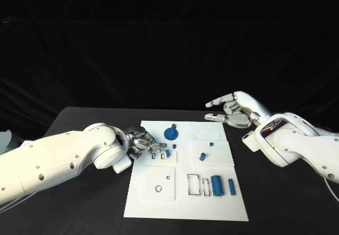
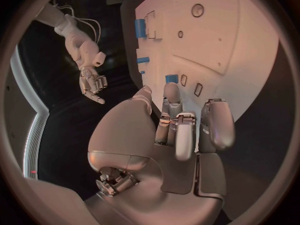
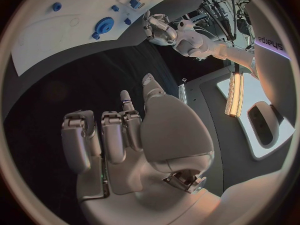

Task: Assemble the parts on the task board

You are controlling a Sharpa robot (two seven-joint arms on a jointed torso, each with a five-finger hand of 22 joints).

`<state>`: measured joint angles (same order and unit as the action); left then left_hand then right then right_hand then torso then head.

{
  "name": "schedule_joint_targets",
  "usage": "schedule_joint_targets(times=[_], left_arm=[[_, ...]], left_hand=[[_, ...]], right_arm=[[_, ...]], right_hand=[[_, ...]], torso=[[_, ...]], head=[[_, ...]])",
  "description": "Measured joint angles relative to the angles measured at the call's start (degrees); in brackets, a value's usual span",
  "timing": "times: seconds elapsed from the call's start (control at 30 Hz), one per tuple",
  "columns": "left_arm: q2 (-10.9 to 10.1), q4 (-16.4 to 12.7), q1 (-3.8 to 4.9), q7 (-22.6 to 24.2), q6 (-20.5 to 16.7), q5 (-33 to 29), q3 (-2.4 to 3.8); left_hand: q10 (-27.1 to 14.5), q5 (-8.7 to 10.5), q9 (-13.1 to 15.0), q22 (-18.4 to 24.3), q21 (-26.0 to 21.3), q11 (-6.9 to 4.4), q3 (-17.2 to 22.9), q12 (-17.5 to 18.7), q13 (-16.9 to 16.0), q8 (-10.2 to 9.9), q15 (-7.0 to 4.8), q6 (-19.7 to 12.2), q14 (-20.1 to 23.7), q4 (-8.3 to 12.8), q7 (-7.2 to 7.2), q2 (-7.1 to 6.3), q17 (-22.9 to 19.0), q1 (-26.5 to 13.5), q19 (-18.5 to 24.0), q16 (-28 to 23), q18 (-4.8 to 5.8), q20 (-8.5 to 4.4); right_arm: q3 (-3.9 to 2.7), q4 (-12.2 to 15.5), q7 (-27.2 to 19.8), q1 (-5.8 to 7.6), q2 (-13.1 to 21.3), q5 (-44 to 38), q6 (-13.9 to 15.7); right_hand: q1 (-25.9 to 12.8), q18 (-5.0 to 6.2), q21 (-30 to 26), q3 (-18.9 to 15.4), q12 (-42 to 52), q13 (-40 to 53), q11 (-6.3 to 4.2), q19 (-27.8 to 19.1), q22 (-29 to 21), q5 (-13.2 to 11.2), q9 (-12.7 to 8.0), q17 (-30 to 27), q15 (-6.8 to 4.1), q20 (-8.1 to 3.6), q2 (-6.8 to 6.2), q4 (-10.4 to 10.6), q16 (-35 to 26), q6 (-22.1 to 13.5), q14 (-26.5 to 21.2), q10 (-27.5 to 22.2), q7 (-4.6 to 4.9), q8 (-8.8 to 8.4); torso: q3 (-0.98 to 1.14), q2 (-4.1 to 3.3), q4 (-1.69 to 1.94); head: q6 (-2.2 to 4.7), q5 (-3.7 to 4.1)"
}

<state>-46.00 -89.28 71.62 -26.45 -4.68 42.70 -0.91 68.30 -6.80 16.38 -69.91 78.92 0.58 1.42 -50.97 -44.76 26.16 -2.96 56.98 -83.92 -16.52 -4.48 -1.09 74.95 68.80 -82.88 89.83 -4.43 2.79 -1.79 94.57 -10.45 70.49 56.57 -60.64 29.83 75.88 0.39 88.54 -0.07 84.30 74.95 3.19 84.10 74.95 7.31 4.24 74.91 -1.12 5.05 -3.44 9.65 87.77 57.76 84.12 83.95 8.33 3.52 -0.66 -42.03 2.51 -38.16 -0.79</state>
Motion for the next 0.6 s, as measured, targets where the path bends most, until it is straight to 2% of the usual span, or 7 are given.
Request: schedule_joint_targets(times=[0.1, 0.17, 0.27, 0.3, 0.37, 0.47, 0.6], left_arm=[[1.3, 1.2, 0.52, -3.6, 1.8, 3.3, 0.00], [2.0, 1.8, 0.77, -5.1, 2.4, 4.7, 0.00], [3.0, 2.5, 1.06, -6.8, 3.0, 6.3, 0.00], [3.4, 2.8, 1.14, -7.4, 3.3, 6.7, 0.00], [4.0, 3.2, 1.25, -8.0, 3.6, 7.3, -0.01], [5.2, 4.2, 1.47, -8.7, 4.3, 8.0, -0.03], [6.7, 5.5, 1.69, -9.4, 5.2, 8.9, -0.03]], left_hand=[[0.7, 0.06, 3.1, -2.0, 1.2, -0.29, -2.2, -4.4, -3.9, 4.4, -0.45, -2.0, -0.1, -0.1, 0.38, 0.75, 0.0, -1.6, -0.5, 0.0, 0.00, -0.25], [0.7, 1.63, 4.7, -2.1, 1.2, -0.34, -3.9, -5.4, -4.6, 6.4, -0.45, -3.3, 0.0, -0.2, 0.38, 1.09, 0.0, -3.5, -0.6, 0.0, 0.00, -0.25], [0.8, 3.66, 6.0, -2.9, 1.6, -0.62, -5.7, -6.8, -5.9, 8.2, -0.45, -3.9, 0.0, -0.2, 0.61, 1.35, 0.0, -4.7, -0.5, 0.0, 0.00, -0.25], [0.9, 3.76, 6.5, -3.3, 1.9, -0.74, -6.4, -7.4, -6.4, 8.7, -0.45, -3.9, -0.1, -0.2, 0.61, 1.31, 0.0, -4.8, -0.7, 0.0, 0.00, -0.38], [1.3, 3.75, 7.2, -4.0, 2.3, -1.06, -7.2, -8.3, -7.3, 9.6, -0.71, -4.2, -0.1, -0.2, 0.92, 1.58, 0.0, -5.1, -0.8, 0.0, 0.83, -0.46], [2.4, 3.75, 8.4, -5.0, 3.2, -1.36, -8.2, -10.0, -9.0, 11.1, -0.84, -4.4, -0.1, -0.2, 1.12, 1.63, 0.0, -5.1, -0.9, 0.0, 0.88, -0.62], [4.4, 3.75, 9.9, -5.0, 4.5, -1.68, -9.4, -12.8, -12.0, 12.9, -1.24, -4.7, 0.0, -0.2, 1.43, 3.05, 0.0, -5.1, -1.0, 0.0, 0.88, -0.66]], right_arm=[[0.01, -0.4, 0.2, 0.04, 0.2, 0.4, -0.2], [0.01, -0.6, 0.3, 0.07, 0.2, 0.5, -0.3], [0.02, -0.9, 0.6, 0.08, 0.2, 0.5, -0.4], [0.03, -1.0, 0.7, 0.08, 0.1, 0.5, -0.5], [0.05, -1.2, 0.9, 0.08, 0.1, 0.5, -0.6], [0.05, -1.4, 1.2, 0.09, -0.1, 0.5, -0.8], [0.08, -1.6, 1.7, 0.09, -0.3, 0.4, -1.1]], right_hand=[[0.3, 0.00, 0.0, -0.3, 0.0, 0.0, 0.00, 0.0, 0.0, 1.4, 0.0, 0.0, 0.00, 0.00, 0.27, -0.3, 0.0, 0.0, 0.0, 0.0, 0.00, 0.00], [0.3, 0.00, 0.0, -0.6, 0.0, 0.0, 0.00, 0.0, 0.0, 2.2, 0.0, 0.0, 0.00, 0.00, 0.28, -0.6, 0.0, 0.0, 0.0, 0.0, 0.00, 0.00], [0.5, 0.00, 0.0, -0.6, 0.0, 0.0, 0.00, 0.0, 0.0, 2.2, 0.0, 0.0, 0.00, 0.00, 0.03, -0.6, 0.0, 0.0, 0.0, 0.0, 0.00, 0.00], [0.6, 0.00, 0.0, -0.6, 0.0, 0.0, 0.00, 0.0, 0.0, 2.2, 0.0, 0.0, 0.00, 0.00, -0.05, -0.6, 0.0, 0.0, 0.0, 0.0, 0.00, 0.00], [0.6, 0.00, 0.0, -0.6, 0.0, 0.0, 0.00, 0.0, 0.0, 2.2, 0.0, 0.0, 0.00, 0.00, -0.04, -0.6, 0.0, 0.0, 0.0, 0.0, 0.00, 0.00], [0.6, 0.00, 0.0, -0.7, 0.0, 0.0, 0.00, 0.0, 0.0, 2.2, 0.0, 0.0, 0.00, 0.00, -0.04, -0.7, 0.0, 0.0, 0.0, 0.0, 0.00, 0.00], [0.6, 0.00, 0.0, -0.8, 0.0, 0.0, 0.00, 0.0, 0.0, 2.2, 0.0, 0.0, 0.00, 0.00, -0.04, -0.8, -0.2, 0.0, 0.0, 0.0, 0.00, 0.00]], torso=[[0.10, 0.18, -0.02], [0.18, 0.23, -0.05], [0.22, 0.25, -0.12], [0.22, 0.25, -0.13], [0.21, 0.25, -0.12], [0.19, 0.25, -0.09], [0.16, 0.23, -0.05]], head=[[-0.08, -0.10], [-0.10, -0.32], [-0.11, -0.56], [-0.11, -0.59], [-0.10, -0.64], [-0.18, -0.65], [-0.25, -0.79]])
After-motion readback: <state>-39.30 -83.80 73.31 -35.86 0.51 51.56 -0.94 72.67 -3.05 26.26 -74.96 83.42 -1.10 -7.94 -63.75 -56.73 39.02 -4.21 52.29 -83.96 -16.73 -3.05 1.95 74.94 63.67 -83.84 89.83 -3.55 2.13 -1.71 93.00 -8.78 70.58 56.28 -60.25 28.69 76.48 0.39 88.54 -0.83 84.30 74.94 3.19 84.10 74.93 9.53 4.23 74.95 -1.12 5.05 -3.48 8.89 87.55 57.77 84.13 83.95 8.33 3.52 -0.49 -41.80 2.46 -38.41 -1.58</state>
